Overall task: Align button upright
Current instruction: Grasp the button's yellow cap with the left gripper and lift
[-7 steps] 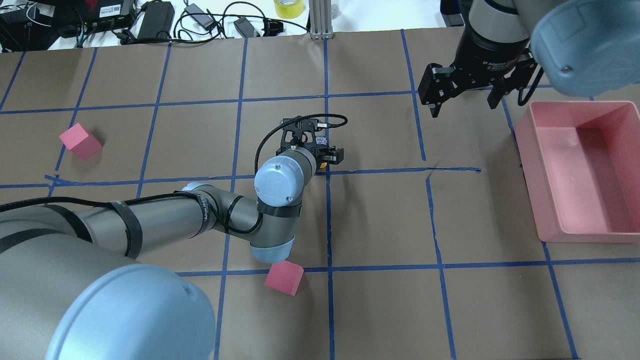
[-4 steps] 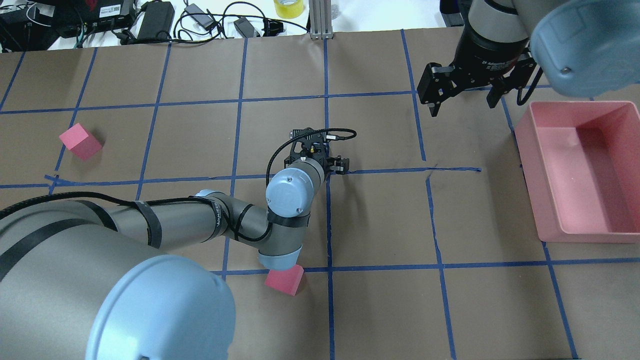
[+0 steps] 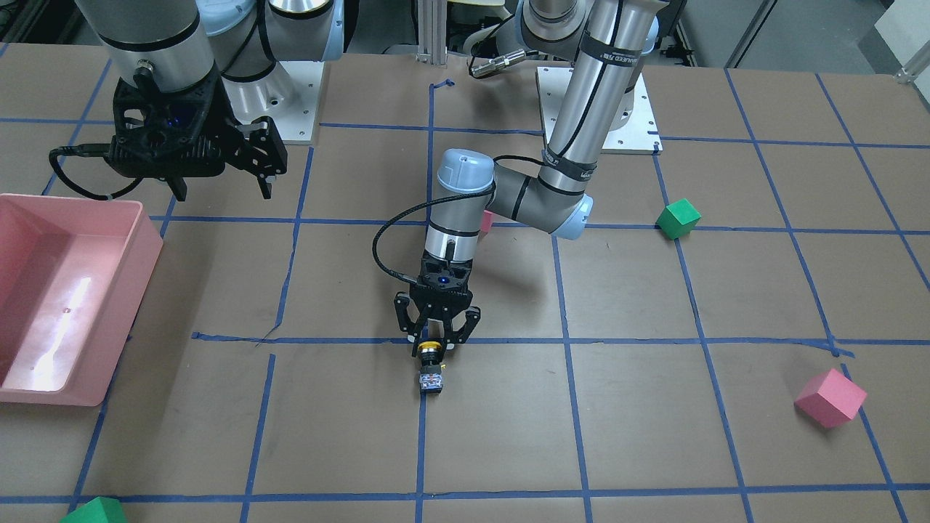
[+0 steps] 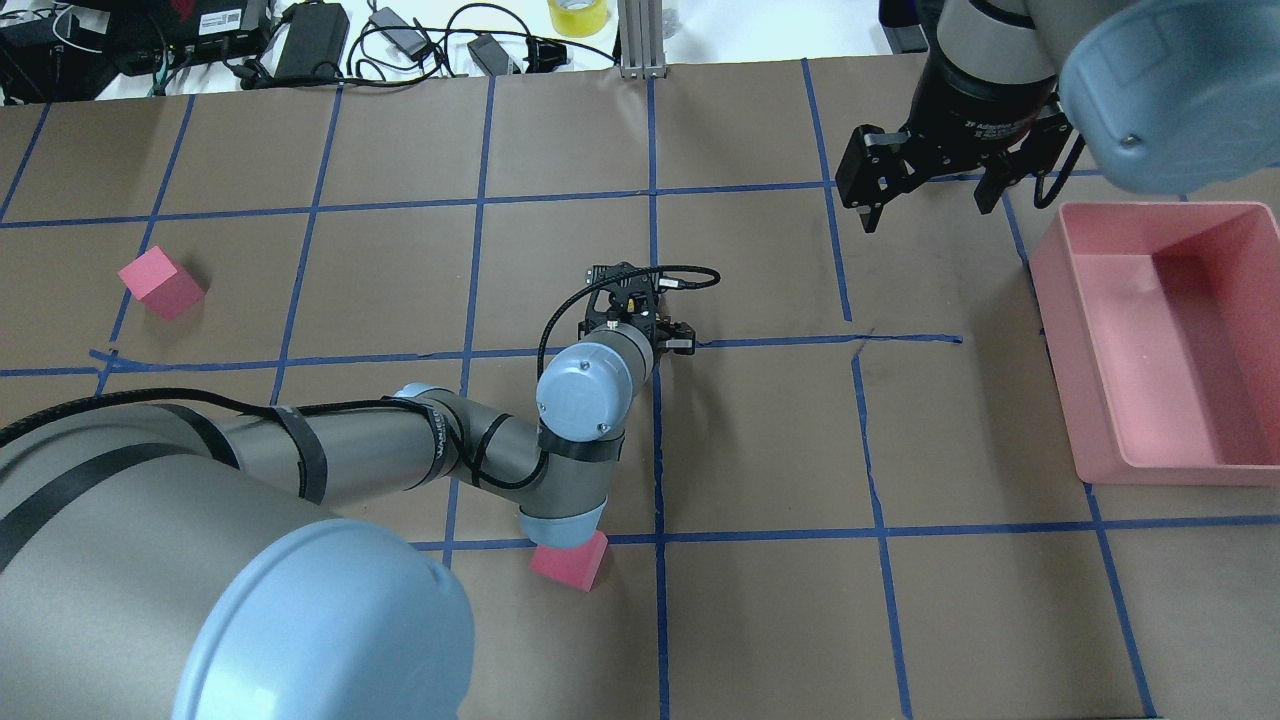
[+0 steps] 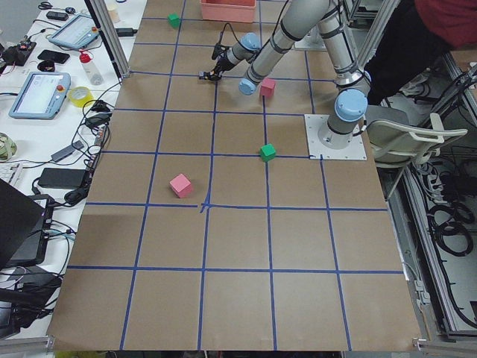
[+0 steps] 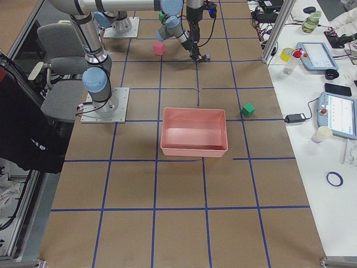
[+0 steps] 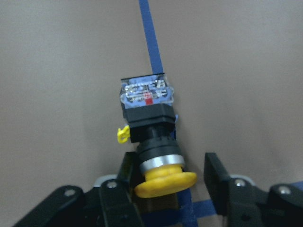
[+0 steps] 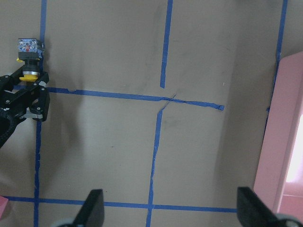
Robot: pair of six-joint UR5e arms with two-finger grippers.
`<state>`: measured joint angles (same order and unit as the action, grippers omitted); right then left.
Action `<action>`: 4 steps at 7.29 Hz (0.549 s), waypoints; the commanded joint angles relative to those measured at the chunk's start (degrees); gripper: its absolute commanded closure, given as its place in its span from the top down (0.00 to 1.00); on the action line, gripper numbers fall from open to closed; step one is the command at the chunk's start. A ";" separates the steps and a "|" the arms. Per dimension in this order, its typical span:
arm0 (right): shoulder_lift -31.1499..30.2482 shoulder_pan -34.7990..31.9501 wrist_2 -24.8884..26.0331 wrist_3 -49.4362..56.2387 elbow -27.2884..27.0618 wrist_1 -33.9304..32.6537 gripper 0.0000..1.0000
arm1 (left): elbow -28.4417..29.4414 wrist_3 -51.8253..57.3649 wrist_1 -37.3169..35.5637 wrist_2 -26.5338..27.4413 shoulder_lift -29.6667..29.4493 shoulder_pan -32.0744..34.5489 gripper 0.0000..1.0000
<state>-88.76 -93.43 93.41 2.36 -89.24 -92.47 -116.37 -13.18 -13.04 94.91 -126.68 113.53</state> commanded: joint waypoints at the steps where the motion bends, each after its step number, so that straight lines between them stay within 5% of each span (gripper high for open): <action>1: 0.07 -0.09 0.28 0.01 -0.06 -0.16 1.00 | 3.31 0.61 5.95 0.19 2.92 0.02 0.12; 4: -0.01 -0.09 0.19 0.01 -0.06 -0.25 1.00 | 19.37 -11.47 48.22 -0.42 10.82 -0.41 0.12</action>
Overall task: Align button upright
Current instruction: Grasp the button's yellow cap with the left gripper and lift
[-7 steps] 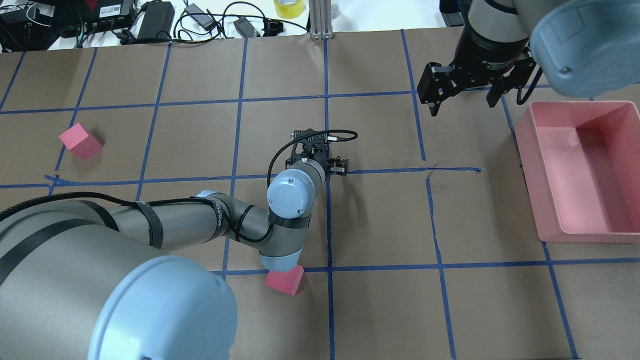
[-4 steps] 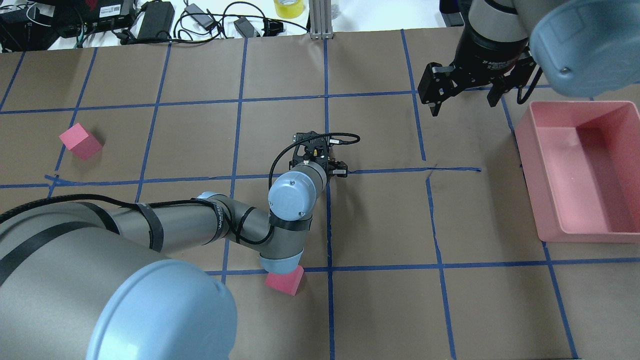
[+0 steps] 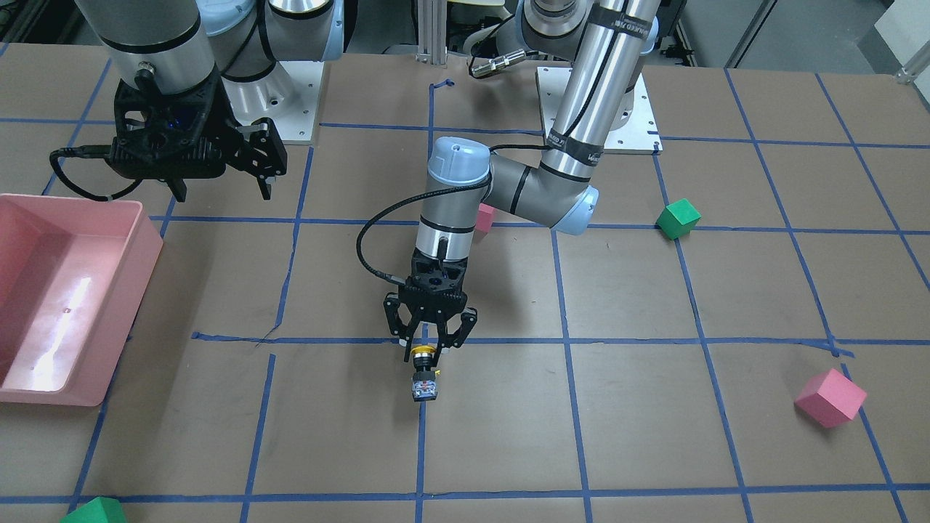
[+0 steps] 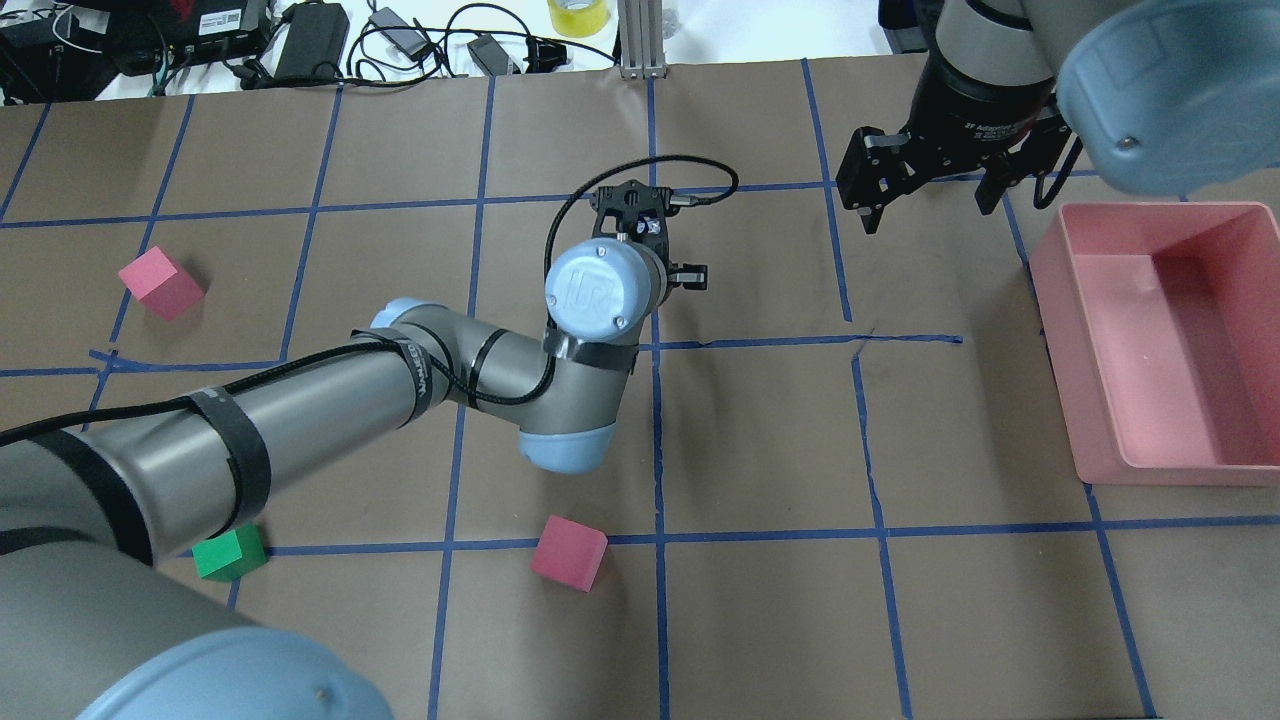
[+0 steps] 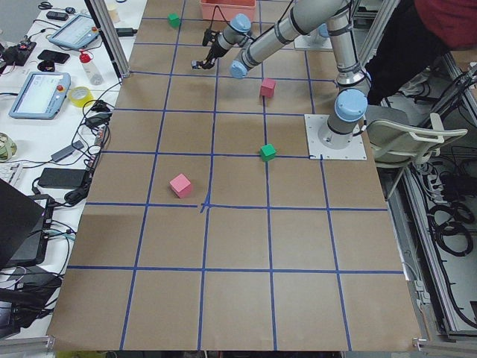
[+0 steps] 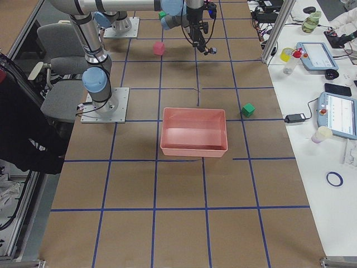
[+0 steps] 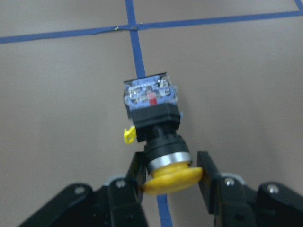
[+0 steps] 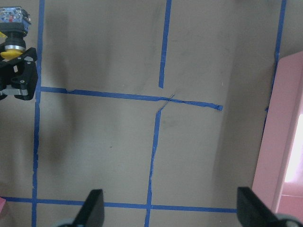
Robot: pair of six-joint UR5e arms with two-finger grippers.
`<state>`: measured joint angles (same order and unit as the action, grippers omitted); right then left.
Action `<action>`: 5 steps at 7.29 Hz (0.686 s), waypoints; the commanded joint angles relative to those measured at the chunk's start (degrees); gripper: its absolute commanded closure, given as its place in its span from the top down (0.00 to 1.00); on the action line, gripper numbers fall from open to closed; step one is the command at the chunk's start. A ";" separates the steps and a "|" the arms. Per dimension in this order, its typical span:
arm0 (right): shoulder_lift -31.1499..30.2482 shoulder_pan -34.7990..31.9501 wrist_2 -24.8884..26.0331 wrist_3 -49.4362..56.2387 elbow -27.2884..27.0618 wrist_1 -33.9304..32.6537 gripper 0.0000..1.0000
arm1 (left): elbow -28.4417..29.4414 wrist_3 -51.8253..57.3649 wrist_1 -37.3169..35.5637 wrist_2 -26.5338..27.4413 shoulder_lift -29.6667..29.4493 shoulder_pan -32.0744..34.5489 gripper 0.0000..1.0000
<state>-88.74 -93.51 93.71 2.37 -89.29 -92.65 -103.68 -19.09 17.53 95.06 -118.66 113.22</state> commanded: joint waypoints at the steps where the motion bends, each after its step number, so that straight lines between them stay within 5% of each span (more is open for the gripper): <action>1: 0.06 -0.09 -0.28 0.00 -0.18 -0.59 1.00 | 10.48 -11.70 29.11 -3.18 3.61 -0.28 0.12; 5: -0.03 -0.18 0.25 0.09 -0.53 -0.77 1.00 | 10.96 -27.40 42.14 -24.45 0.64 -5.71 0.08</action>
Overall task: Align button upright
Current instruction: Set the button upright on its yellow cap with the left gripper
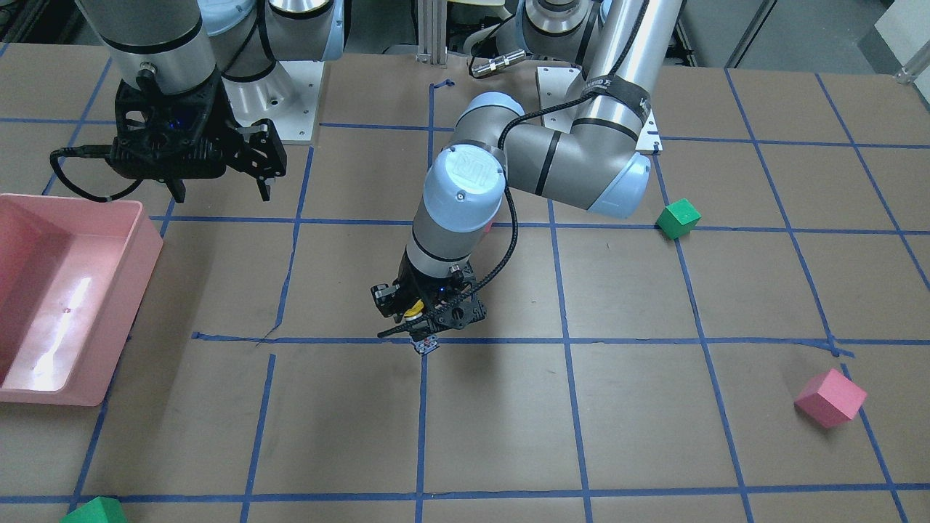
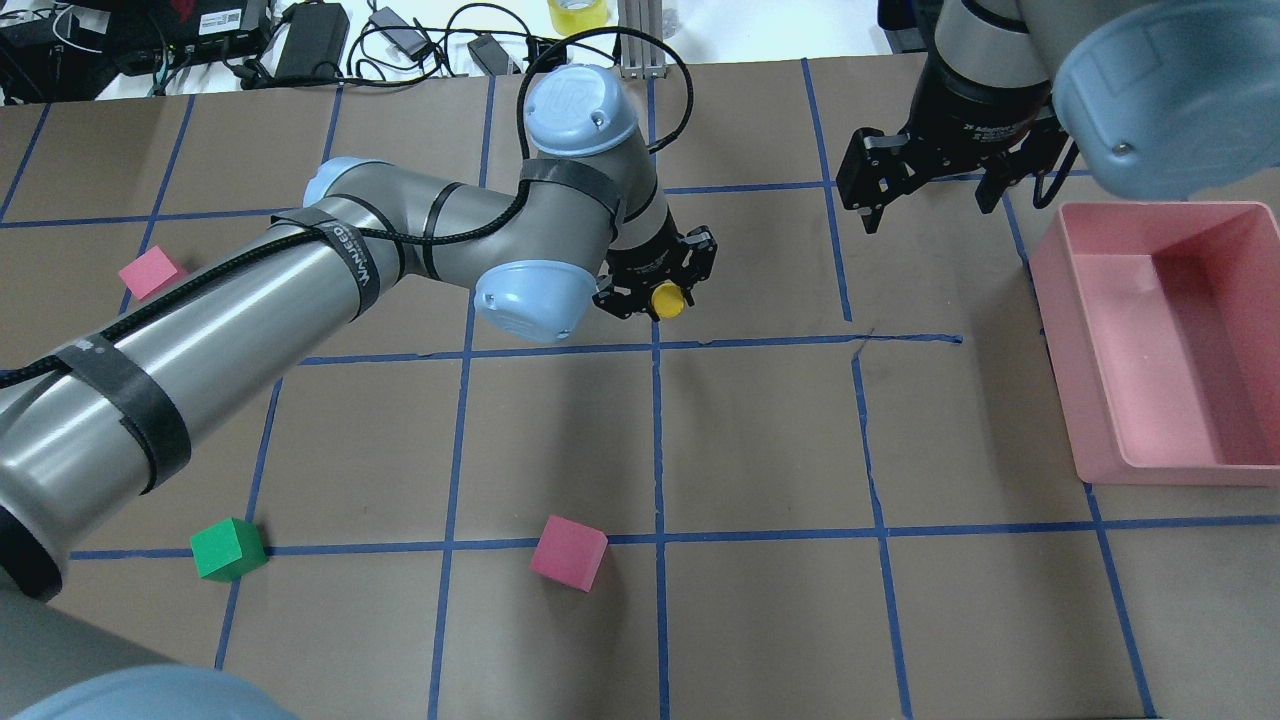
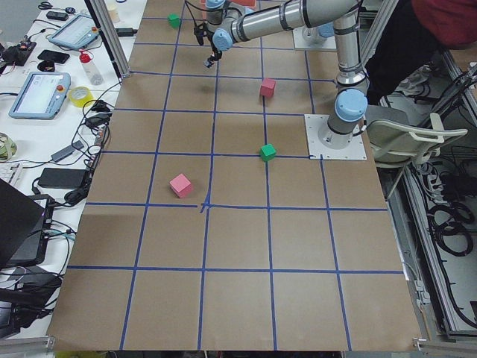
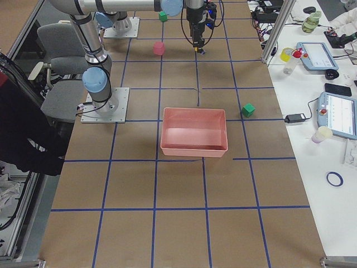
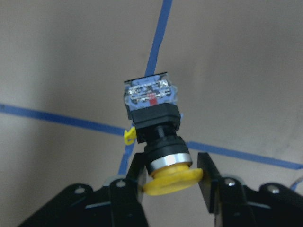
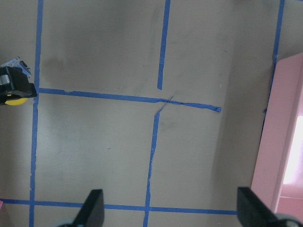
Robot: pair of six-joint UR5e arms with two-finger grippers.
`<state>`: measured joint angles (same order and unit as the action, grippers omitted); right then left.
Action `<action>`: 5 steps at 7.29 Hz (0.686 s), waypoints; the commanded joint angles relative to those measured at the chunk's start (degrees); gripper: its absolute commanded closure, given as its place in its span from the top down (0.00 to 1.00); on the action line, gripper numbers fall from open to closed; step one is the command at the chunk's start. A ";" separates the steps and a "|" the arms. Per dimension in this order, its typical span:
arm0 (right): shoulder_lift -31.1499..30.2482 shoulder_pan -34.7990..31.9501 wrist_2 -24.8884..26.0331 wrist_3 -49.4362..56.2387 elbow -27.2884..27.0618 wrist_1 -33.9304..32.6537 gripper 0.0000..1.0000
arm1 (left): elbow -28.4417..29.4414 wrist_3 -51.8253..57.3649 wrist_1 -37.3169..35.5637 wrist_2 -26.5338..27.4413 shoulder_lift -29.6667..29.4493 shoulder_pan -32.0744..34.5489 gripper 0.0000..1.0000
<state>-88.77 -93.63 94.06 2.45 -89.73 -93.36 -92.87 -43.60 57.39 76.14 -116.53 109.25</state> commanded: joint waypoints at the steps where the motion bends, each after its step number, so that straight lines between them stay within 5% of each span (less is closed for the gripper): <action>1: 0.00 -0.07 -0.02 0.01 -0.10 -0.07 1.00 | 0.49 -2.46 2.55 -10.78 -3.07 -3.07 0.11; 3: 0.26 -0.15 -0.98 -0.08 -0.27 -0.16 1.00 | 0.76 -2.01 2.55 -11.45 -4.84 -4.31 0.12; 5: 0.17 -0.15 -0.98 0.01 -0.27 -0.16 1.00 | 0.85 -0.44 2.55 -11.37 -5.02 -4.75 0.28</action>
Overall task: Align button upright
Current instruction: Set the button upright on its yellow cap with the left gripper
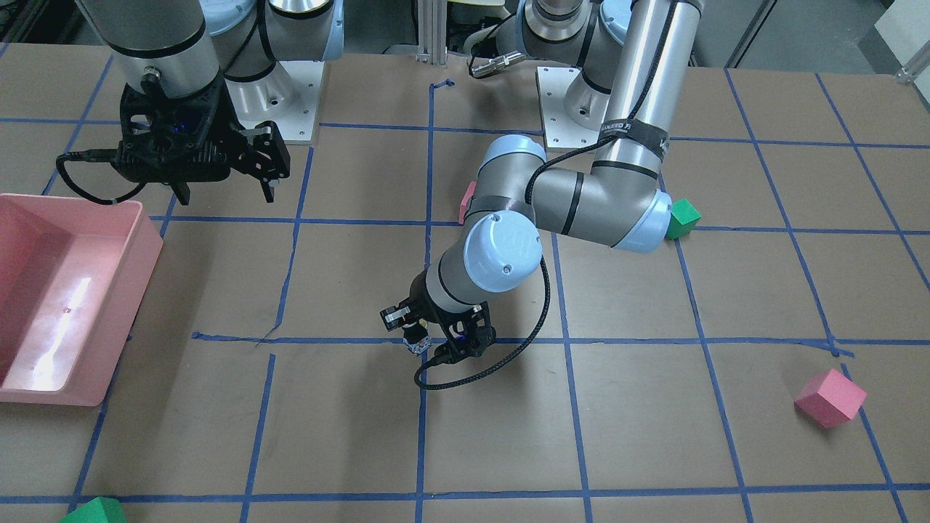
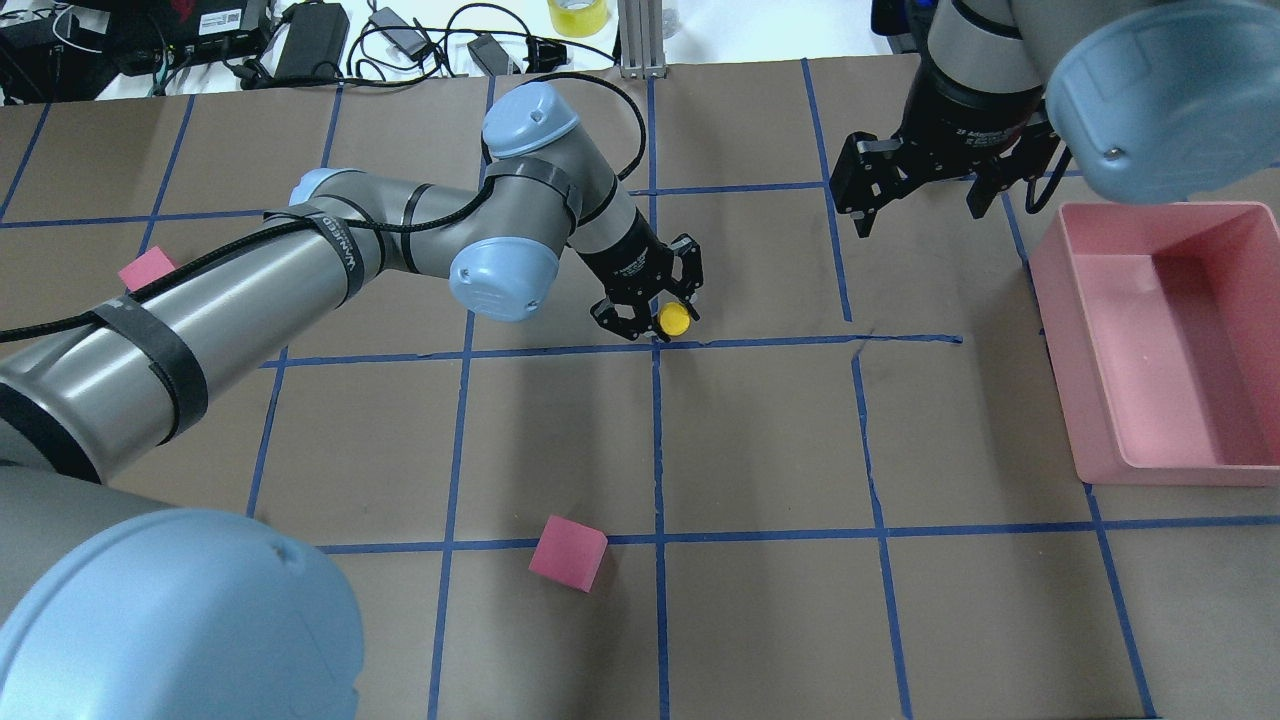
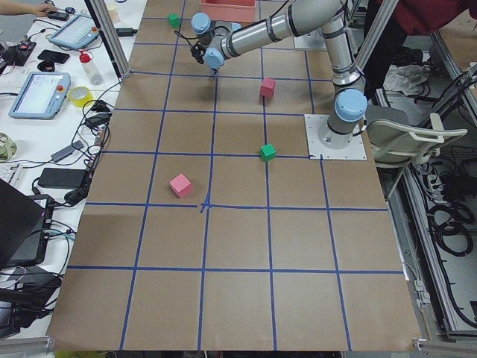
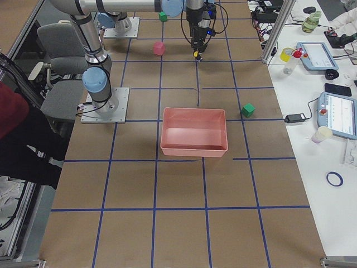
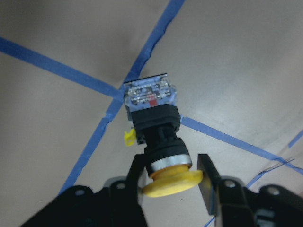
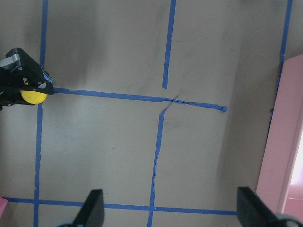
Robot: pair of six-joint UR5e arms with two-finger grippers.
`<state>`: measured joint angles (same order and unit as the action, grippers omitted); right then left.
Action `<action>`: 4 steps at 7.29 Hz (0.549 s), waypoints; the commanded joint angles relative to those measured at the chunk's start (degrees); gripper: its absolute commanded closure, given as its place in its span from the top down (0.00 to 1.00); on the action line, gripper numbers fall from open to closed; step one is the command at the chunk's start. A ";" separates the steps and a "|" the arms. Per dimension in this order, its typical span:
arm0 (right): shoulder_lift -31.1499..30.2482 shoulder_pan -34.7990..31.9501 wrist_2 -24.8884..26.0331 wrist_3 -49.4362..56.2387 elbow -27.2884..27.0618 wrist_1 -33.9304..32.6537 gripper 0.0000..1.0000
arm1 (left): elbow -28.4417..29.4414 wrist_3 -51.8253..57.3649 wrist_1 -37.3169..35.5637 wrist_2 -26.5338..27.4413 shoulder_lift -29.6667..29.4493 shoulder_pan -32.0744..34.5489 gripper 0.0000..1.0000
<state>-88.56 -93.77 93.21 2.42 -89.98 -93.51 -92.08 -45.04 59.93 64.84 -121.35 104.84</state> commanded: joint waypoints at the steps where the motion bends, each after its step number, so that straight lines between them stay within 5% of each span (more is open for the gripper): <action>1: -0.03 -0.01 -0.31 -0.05 0.06 0.00 1.00 | 0.15 0.66 0.01 0.38 -0.20 -0.34 0.85; 2: -0.21 -0.01 0.39 0.12 0.07 0.00 1.00 | 0.93 0.57 0.01 0.38 0.23 -0.43 1.00; 4: -0.30 -0.01 0.75 0.21 0.07 0.08 1.00 | 3.48 1.27 3.06 0.90 2.50 -2.52 1.00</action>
<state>-88.77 -93.78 93.83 2.58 -89.92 -93.46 -90.08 -44.23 60.76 65.40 -120.38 103.75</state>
